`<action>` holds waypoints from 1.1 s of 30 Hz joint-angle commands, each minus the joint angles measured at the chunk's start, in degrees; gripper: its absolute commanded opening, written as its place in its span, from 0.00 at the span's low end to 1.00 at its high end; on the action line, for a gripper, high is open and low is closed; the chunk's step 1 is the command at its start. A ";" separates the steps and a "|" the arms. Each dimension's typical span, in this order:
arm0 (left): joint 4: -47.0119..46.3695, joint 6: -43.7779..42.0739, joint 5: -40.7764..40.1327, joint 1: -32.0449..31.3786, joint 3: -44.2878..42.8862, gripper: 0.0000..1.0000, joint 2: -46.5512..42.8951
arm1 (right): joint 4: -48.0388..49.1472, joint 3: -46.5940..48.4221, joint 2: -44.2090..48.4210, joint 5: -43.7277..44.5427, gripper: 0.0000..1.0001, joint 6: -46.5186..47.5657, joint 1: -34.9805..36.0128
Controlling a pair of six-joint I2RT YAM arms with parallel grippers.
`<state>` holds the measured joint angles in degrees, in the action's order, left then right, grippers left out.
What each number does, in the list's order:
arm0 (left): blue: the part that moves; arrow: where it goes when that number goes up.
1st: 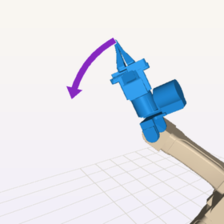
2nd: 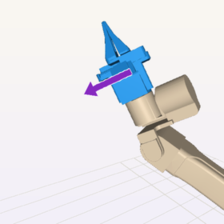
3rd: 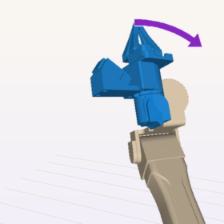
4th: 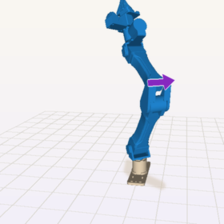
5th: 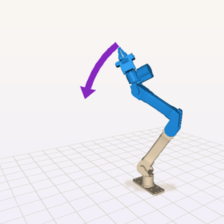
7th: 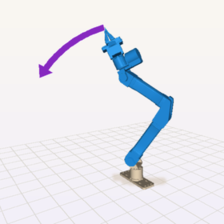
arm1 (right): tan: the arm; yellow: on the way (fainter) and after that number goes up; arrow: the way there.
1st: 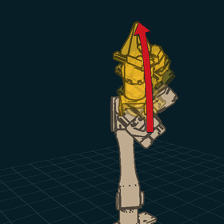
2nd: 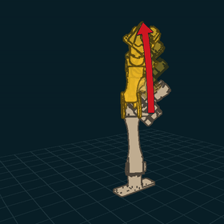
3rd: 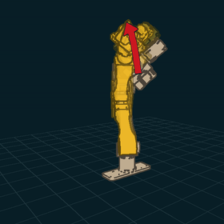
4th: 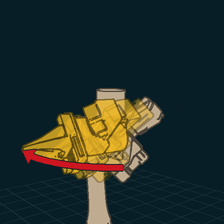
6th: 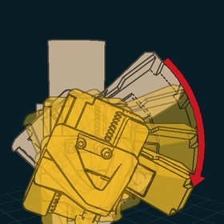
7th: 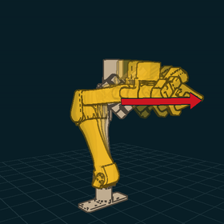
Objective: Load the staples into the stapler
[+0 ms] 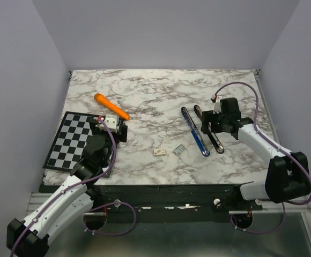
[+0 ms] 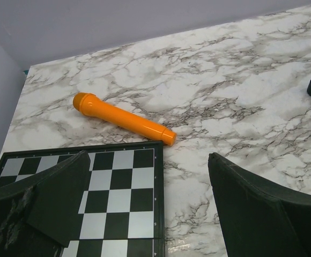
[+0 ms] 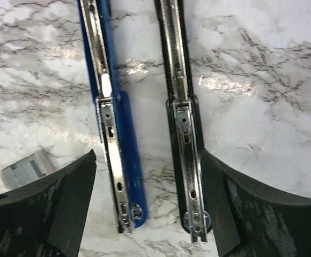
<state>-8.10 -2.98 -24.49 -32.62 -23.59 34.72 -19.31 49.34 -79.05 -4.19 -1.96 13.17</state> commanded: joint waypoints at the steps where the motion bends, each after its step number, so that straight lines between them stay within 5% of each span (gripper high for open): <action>1: -1.66 0.17 -0.91 0.45 -0.05 0.99 0.44 | -4.41 1.11 0.21 -5.57 0.86 -5.68 2.20; 11: -1.57 0.96 -0.21 0.63 -0.05 0.99 0.52 | -8.72 0.75 -6.38 -0.38 0.83 -14.21 9.50; 26: -1.57 0.52 -0.12 0.63 0.04 0.99 1.75 | -9.25 4.09 -6.13 -8.73 0.81 -15.19 13.90; 33: -1.75 -0.27 -0.38 0.63 0.39 0.99 2.28 | -15.31 6.20 -0.24 6.81 0.87 -17.20 10.83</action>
<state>-8.12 -2.74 -24.47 -32.32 -23.59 36.71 -30.13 52.95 -83.07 -6.20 -17.47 26.59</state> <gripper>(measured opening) 0.990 0.858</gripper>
